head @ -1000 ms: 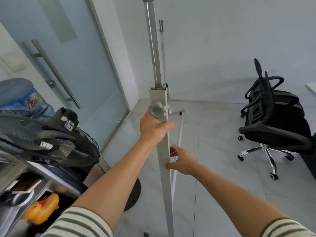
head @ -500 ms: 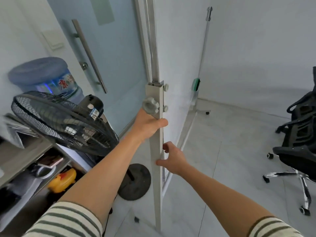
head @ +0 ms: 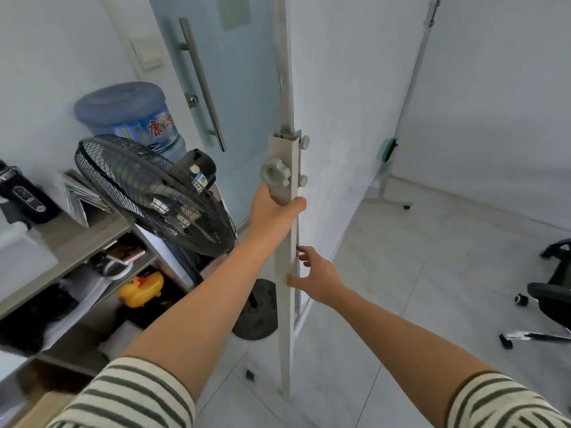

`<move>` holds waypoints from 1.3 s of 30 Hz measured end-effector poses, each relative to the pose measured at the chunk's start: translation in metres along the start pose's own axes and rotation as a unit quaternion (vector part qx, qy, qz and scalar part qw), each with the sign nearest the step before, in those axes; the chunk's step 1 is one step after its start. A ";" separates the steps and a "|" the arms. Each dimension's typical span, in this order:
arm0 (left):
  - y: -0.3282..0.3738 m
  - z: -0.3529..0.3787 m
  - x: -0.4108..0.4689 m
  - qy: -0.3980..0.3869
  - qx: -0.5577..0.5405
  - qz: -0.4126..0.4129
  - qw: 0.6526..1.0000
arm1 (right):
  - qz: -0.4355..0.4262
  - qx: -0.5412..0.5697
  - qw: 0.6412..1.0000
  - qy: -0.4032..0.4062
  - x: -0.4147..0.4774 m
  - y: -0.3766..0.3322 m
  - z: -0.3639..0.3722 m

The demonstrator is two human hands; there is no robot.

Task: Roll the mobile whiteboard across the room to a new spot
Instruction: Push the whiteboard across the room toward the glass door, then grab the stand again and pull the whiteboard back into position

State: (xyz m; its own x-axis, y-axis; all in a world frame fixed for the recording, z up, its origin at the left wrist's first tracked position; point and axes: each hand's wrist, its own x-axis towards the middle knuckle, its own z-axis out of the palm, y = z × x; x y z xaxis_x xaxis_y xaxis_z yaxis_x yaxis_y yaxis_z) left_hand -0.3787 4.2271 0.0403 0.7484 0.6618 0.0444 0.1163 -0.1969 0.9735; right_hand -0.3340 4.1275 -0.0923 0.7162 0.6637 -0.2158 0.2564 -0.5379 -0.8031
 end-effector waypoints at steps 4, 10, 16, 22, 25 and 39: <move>-0.025 -0.001 -0.026 0.018 0.055 0.007 0.998 | 0.015 -0.012 1.000 -0.014 -0.016 0.033 -0.013; -0.077 0.001 -0.075 0.075 0.106 -0.082 0.988 | 0.070 -0.006 0.997 -0.042 -0.061 0.126 -0.050; -0.127 0.067 -0.122 0.066 0.099 -0.213 0.970 | 0.103 -0.019 0.992 -0.069 -0.095 0.219 -0.117; -0.148 0.183 -0.146 -0.072 0.084 -0.345 0.932 | 0.161 -0.038 0.985 -0.045 -0.129 0.306 -0.218; -0.145 0.233 -0.139 -0.123 0.085 -0.356 0.922 | 0.189 -0.046 0.981 -0.017 -0.139 0.339 -0.262; -0.138 0.417 0.070 -0.204 0.107 -0.344 0.910 | 0.293 0.019 0.952 0.083 -0.020 0.436 -0.409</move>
State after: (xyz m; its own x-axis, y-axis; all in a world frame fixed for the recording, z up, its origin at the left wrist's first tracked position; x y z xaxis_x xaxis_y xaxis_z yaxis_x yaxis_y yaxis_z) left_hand -0.0701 3.9996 -0.1849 0.6262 0.3666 -0.6881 0.7402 -0.0025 0.6724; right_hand 0.0286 3.6673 -0.2111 0.8231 0.1619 -0.5443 -0.2406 -0.7688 -0.5925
